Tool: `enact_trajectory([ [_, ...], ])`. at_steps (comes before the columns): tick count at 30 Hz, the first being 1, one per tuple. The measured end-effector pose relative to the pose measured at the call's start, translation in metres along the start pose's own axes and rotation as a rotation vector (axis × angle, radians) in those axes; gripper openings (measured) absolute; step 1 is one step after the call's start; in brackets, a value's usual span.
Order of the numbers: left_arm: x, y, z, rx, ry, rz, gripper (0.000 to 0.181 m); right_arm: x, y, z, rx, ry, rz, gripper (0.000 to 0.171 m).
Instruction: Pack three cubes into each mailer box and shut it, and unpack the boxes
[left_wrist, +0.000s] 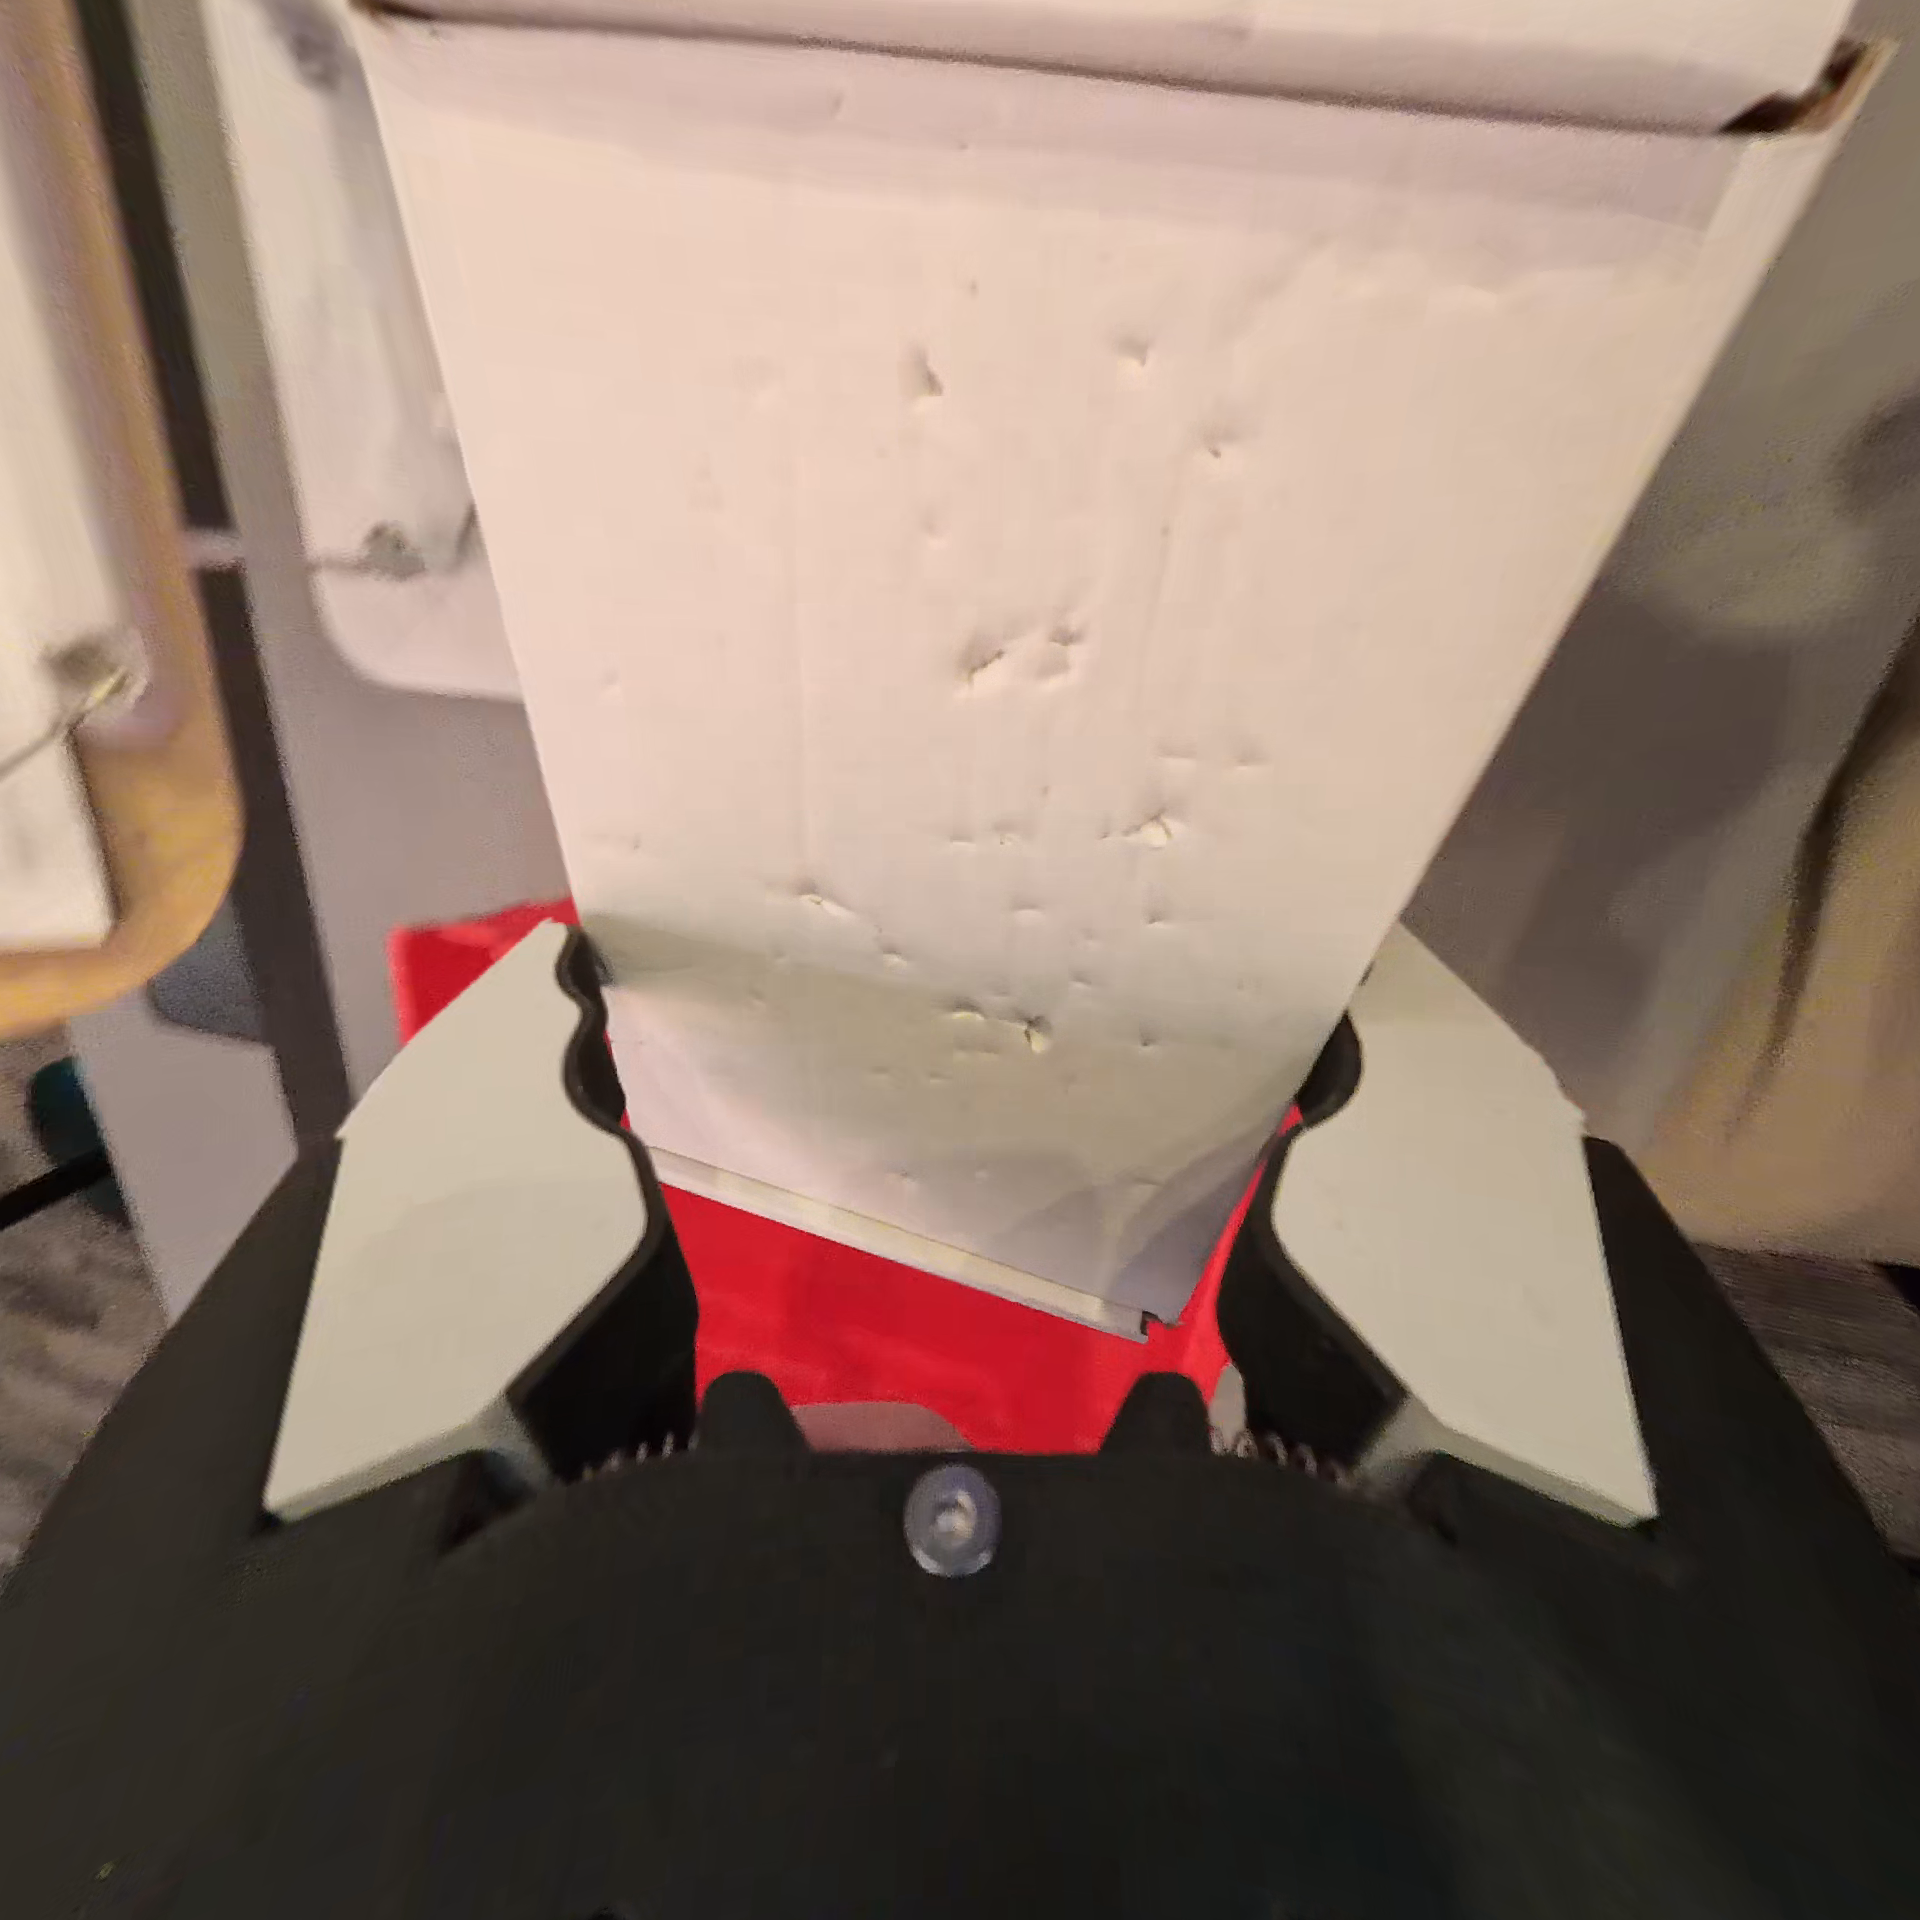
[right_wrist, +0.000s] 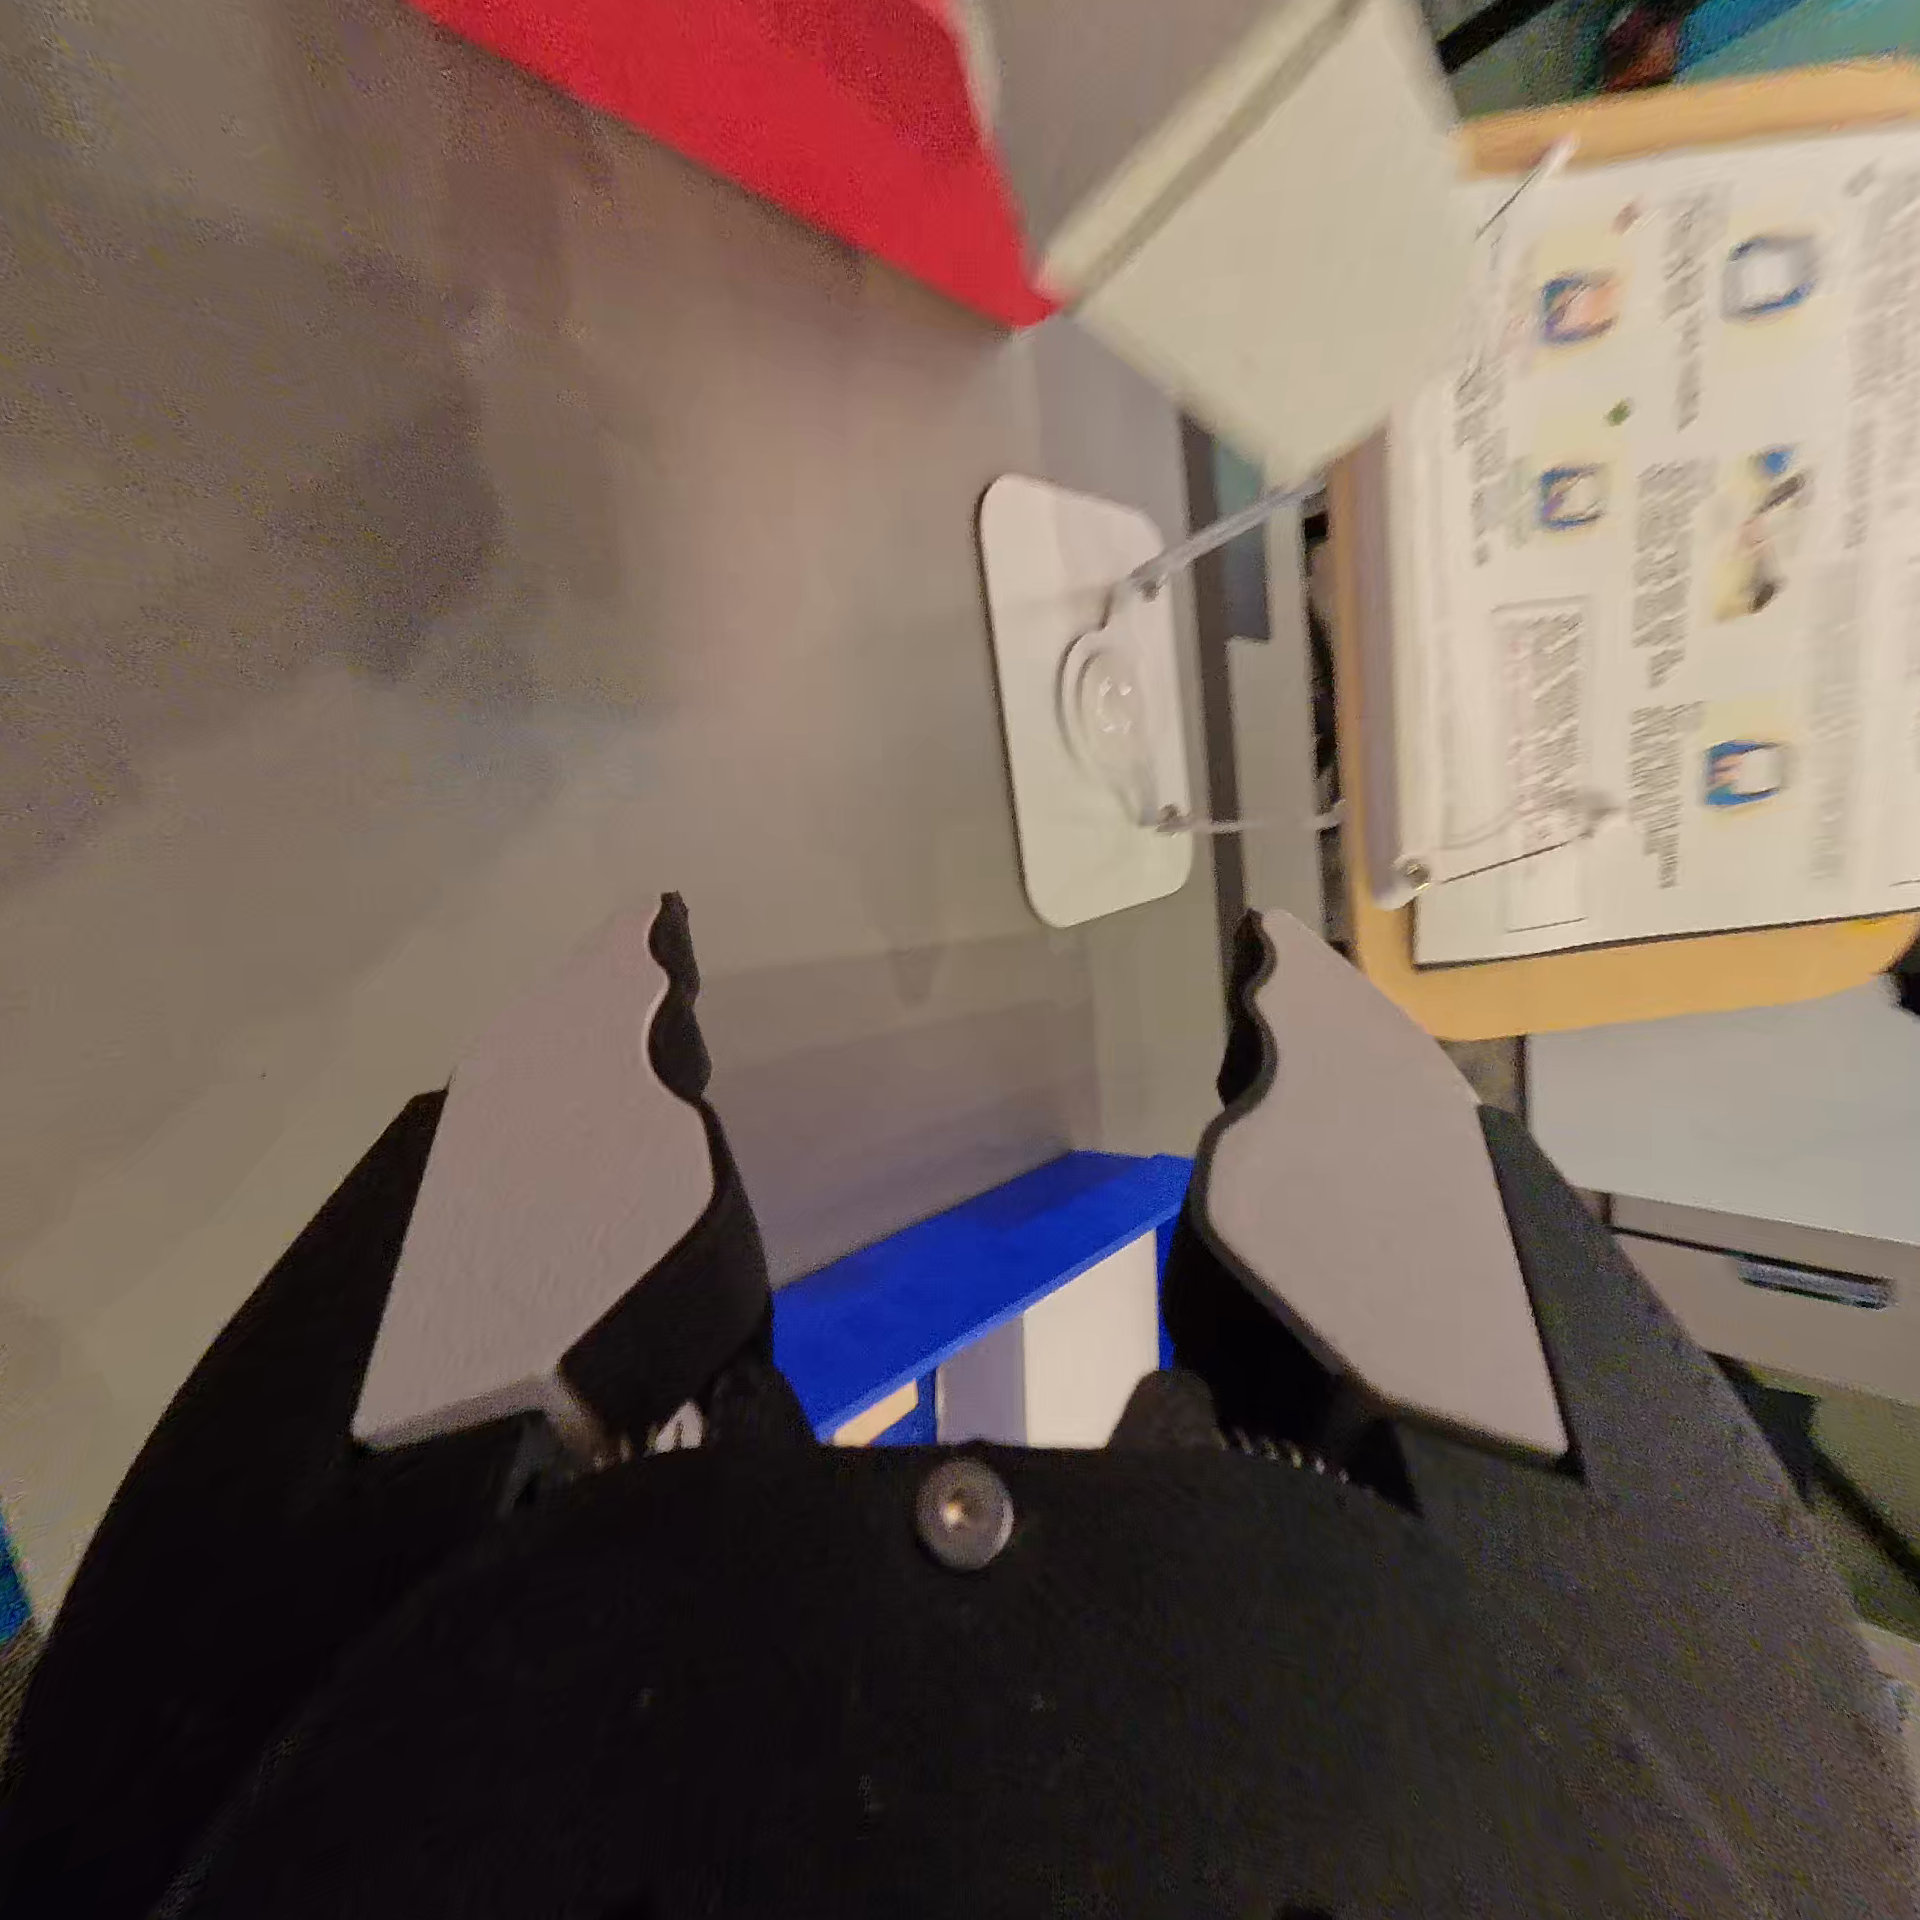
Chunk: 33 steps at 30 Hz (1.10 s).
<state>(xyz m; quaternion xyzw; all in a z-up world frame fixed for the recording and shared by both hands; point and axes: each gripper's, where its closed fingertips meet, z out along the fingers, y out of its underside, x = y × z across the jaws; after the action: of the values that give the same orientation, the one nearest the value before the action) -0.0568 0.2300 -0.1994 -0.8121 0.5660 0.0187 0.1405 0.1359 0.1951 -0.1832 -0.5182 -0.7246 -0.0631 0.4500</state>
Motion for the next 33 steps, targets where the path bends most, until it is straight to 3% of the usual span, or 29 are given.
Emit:
enact_trajectory([
  [6, 0.056, -0.069, 0.047, 0.03, 0.195, 0.01, 0.128, -0.018, -0.011, 0.012, 0.022, 0.079, -0.098, 0.098],
  [8, 0.071, -0.081, 0.062, 0.025, 0.244, 0.013, 0.128, -0.025, -0.009, 0.019, 0.029, 0.117, -0.14, 0.088],
  [16, 0.107, -0.081, 0.108, -0.069, 0.453, -0.014, 0.12, -0.072, 0.034, 0.06, -0.129, -0.025, -0.257, 0.069],
  [20, 0.105, -0.085, 0.11, -0.016, 0.446, -0.03, 0.115, -0.079, 0.043, 0.067, -0.141, -0.07, -0.211, 0.069],
  [22, 0.103, -0.083, 0.105, 0.006, 0.382, -0.028, 0.113, -0.079, 0.05, 0.068, -0.156, -0.084, -0.203, 0.069],
  [24, 0.099, -0.068, 0.1, -0.014, 0.247, 0.026, 0.13, -0.079, 0.054, 0.069, -0.163, -0.106, -0.18, 0.069],
  [27, 0.098, -0.052, 0.095, 0.028, 0.042, 0.043, 0.136, -0.078, 0.053, 0.068, -0.16, -0.137, -0.163, 0.068],
  [30, 0.101, -0.044, 0.095, 0.129, -0.104, 0.004, 0.126, -0.075, 0.055, 0.07, -0.149, -0.153, -0.167, 0.068],
  [33, 0.101, -0.045, 0.096, 0.206, -0.289, 0.018, 0.103, -0.075, 0.053, 0.071, -0.12, -0.172, -0.149, 0.069],
])
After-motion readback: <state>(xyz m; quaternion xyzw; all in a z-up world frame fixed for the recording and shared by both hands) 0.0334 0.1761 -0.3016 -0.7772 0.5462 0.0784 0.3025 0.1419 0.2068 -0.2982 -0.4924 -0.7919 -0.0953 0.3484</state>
